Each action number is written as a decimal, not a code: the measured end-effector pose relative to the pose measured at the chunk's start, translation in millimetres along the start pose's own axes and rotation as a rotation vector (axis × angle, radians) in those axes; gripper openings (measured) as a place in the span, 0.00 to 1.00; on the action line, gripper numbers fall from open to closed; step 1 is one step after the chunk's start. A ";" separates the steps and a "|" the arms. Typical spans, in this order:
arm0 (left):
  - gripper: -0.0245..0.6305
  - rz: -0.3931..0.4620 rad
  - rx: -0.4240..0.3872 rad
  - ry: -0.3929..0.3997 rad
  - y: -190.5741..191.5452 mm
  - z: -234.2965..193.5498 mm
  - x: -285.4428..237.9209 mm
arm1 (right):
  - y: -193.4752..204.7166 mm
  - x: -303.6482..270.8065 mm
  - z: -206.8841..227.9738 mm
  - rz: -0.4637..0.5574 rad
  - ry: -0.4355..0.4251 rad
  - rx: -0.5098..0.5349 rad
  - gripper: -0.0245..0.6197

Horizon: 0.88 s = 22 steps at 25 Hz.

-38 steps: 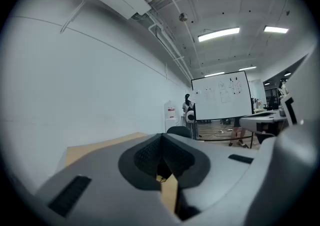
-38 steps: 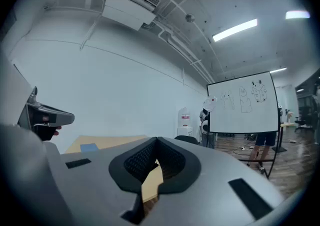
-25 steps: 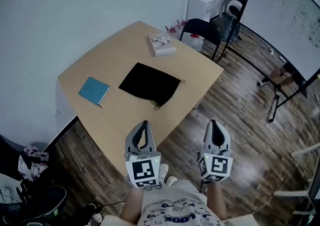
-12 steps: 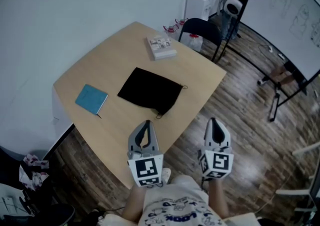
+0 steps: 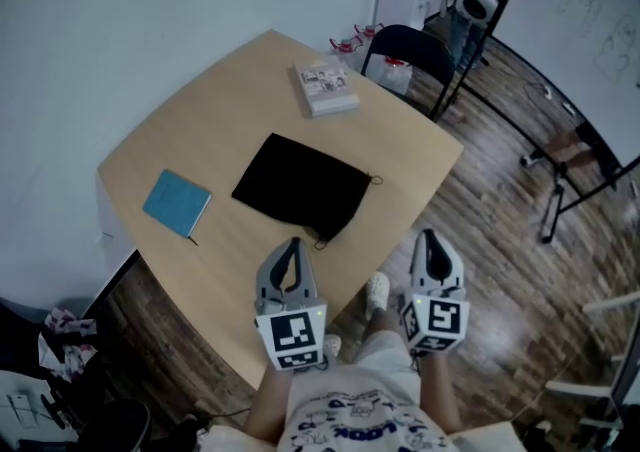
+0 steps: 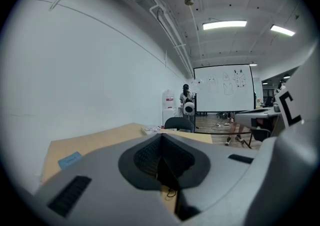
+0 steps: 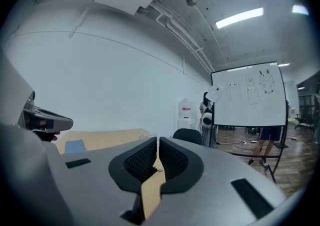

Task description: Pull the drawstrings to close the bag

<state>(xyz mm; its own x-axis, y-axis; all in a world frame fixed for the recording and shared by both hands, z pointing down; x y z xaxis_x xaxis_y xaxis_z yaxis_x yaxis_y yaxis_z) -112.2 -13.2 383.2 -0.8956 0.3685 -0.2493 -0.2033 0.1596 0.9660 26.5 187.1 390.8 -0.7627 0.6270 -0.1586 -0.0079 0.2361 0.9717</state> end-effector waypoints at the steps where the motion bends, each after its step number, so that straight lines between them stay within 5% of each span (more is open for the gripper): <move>1: 0.04 -0.004 0.003 -0.006 0.6 0.0 -6.4 | 0.2 -7.7 1.4 0.000 -0.007 0.003 0.04; 9: 0.04 -0.050 0.017 -0.102 7.7 3.8 -62.0 | 15.5 -91.6 21.2 -0.045 -0.136 0.010 0.04; 22: 0.04 -0.213 0.144 -0.425 32.3 -7.5 -133.0 | 61.2 -241.8 8.1 -0.233 -0.605 0.167 0.04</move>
<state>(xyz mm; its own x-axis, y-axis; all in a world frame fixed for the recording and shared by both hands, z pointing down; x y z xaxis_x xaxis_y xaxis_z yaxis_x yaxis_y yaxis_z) -2.7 -64.0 448.1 -0.5938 0.6499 -0.4744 -0.2806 0.3854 0.8791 215.7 55.9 487.2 -0.2560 0.8399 -0.4785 0.0089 0.4971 0.8677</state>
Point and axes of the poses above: the fingertips, and each gripper's own axes: x backward along the fingers, z to its right, y out of its underside, the point moved 3 cm from there along x, backward along the fingers, and after that the axes turned 8 degrees about x, right-handed, at the moved point
